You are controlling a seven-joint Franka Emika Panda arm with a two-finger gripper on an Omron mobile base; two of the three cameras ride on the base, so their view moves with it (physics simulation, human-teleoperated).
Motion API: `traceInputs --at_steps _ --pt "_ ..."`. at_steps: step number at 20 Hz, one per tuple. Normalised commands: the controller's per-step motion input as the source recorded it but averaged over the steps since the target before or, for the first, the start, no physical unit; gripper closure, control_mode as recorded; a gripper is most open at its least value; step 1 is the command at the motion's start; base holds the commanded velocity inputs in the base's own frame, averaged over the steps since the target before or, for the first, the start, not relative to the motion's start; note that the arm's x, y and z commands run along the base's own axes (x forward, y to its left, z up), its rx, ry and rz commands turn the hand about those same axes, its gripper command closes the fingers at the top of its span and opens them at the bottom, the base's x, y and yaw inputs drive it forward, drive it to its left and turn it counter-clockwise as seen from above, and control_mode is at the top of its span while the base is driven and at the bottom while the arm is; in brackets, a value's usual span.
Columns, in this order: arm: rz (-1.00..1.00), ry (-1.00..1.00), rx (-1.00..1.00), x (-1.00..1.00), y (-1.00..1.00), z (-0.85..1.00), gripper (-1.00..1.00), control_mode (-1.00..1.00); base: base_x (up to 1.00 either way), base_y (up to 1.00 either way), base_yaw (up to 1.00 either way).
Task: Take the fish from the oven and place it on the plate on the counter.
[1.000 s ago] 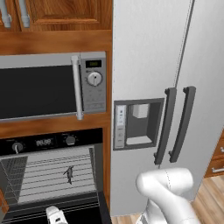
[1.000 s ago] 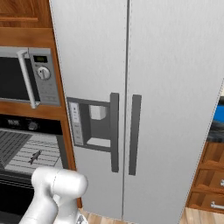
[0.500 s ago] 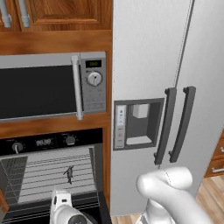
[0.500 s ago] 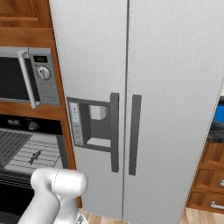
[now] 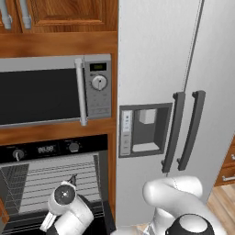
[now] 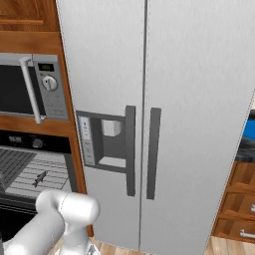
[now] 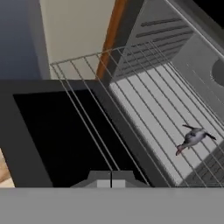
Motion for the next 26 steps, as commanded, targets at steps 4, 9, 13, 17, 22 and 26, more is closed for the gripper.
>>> traceInputs --at_steps 4,9,13,17,22,26 --pt "-0.22 0.65 0.00 0.28 -0.08 0.00 1.00 -1.00 0.00 0.00 0.00" --pt "-0.11 0.03 0.00 0.06 -0.05 -0.57 1.00 -1.00 0.00 0.00 0.00" --pt "-0.28 -0.18 -0.03 0.22 -0.05 -0.82 1.00 -1.00 0.00 0.00 0.00" --pt "-0.39 -0.18 0.00 0.10 -0.11 -0.35 1.00 -1.00 0.00 0.00 0.00" --pt "-0.55 -0.18 0.00 0.11 -0.02 -0.20 -1.00 -1.00 0.00 0.00 0.00" --pt "-0.57 -0.10 0.01 0.12 -0.08 0.00 -1.00 -1.00 0.00 0.00 0.00"
